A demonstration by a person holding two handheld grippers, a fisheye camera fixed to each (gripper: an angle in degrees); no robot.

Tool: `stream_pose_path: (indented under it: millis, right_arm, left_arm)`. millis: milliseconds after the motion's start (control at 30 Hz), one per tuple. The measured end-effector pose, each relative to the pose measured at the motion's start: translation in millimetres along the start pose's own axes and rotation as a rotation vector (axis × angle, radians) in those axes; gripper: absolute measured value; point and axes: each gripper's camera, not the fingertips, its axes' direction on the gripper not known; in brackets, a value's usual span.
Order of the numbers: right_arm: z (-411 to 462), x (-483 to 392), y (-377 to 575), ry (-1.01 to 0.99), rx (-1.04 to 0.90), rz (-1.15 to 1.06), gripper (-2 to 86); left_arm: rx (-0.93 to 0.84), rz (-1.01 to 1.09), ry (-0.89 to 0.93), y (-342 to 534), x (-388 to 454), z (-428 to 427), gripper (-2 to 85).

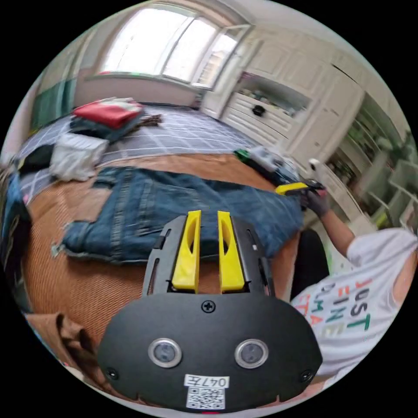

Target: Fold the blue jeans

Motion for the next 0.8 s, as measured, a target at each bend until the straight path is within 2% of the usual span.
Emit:
stream_pose_path:
  millis: [67, 133, 233, 267, 367, 433, 500, 567, 667, 800]
  right_arm:
    - [50.0, -36.5, 44.3, 0.076, -0.082, 0.069, 0.5]
    - [84.7, -57.9, 74.2, 0.195, -0.158, 0.164, 0.2]
    - [101.5, -116.4, 110.5, 0.19, -0.014, 0.185, -0.5]
    - [108.8, -137.5, 119.7, 0.221, 0.013, 0.188, -0.6]
    - [145.9, -161.4, 141.1, 0.391, -0.066, 0.254, -0.8]
    - [174.4, -160.4, 154.9, 0.389, -0.174, 0.302, -0.8]
    - [177.7, -168.7, 165.0, 0.328, -0.122, 0.364, -1.0]
    - [178.7, -197.3, 168.1, 0.415, -0.023, 0.366, -1.1]
    - [206.4, -223.9, 151.4, 0.427, 0.079, 0.318, -1.1]
    - [286.6, -237.9, 115.1, 0.375, 0.088, 0.264, -1.0]
  left_arm:
    - [-0.048, 0.102, 0.074, -10.6, 54.2, 13.7, 8.6]
    - [-0.09, 0.195, 0.072, -20.3, 103.3, 19.1, 9.9]
    - [-0.189, 0.378, -0.11, -41.4, 170.0, 22.5, 11.2]
    - [-0.229, 0.442, -0.228, -47.6, 189.3, 26.2, 10.9]
    - [-0.319, 0.561, -0.46, -54.1, 217.0, 42.2, 7.4]
    - [-0.424, 0.599, -0.505, -60.1, 224.7, 51.1, 4.4]
    - [-0.445, 0.665, -0.57, -68.2, 238.5, 40.3, 2.2]
    - [-0.441, 0.688, -0.61, -75.5, 242.5, 30.8, 1.7]
    - [-0.417, 0.672, -0.595, -93.1, 235.0, 11.9, 1.5]
    - [-0.375, 0.539, -0.412, -129.5, 195.0, -33.2, 1.9]
